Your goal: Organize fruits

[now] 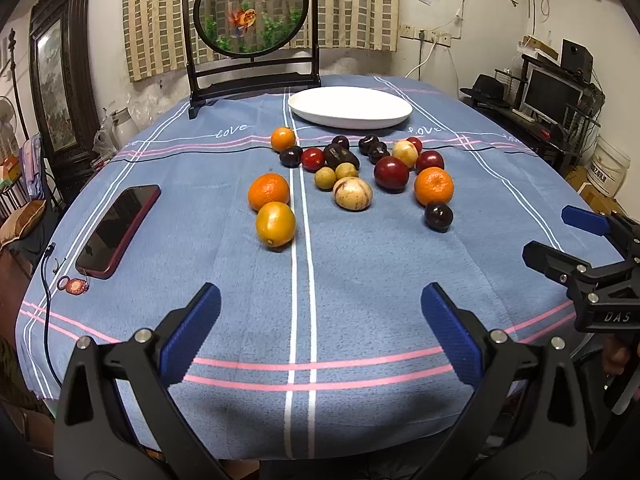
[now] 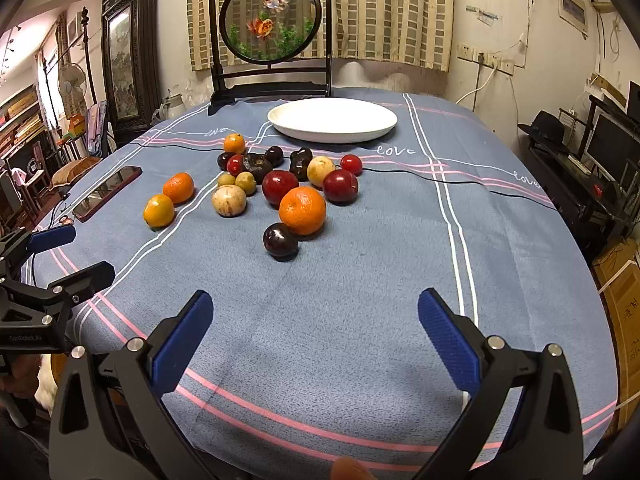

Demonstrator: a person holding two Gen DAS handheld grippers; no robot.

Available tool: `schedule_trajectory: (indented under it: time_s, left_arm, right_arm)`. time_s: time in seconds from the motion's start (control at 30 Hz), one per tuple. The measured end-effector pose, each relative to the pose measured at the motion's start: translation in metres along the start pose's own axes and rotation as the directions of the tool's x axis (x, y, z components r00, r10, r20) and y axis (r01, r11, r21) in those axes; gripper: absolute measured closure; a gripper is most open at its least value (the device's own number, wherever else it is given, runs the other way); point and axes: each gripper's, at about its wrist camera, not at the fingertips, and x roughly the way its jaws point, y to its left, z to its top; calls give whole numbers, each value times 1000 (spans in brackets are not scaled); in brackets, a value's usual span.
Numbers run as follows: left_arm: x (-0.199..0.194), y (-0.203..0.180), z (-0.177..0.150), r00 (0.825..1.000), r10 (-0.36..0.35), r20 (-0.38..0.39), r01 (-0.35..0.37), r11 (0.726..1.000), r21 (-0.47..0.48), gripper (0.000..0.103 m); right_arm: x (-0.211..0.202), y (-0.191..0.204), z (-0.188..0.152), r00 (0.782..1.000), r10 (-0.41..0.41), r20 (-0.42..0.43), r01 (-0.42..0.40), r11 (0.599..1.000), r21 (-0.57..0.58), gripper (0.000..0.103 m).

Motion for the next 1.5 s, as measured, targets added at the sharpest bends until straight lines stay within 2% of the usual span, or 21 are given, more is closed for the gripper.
schedule_trajectory:
  time_s: [1.5]
  left_arm:
    - [3,1,-2,1000,2,-10,-2,1000,-7,2]
  right_arm:
    - [3,-4,-3,1000,6,-7,-6,1000,-1,1]
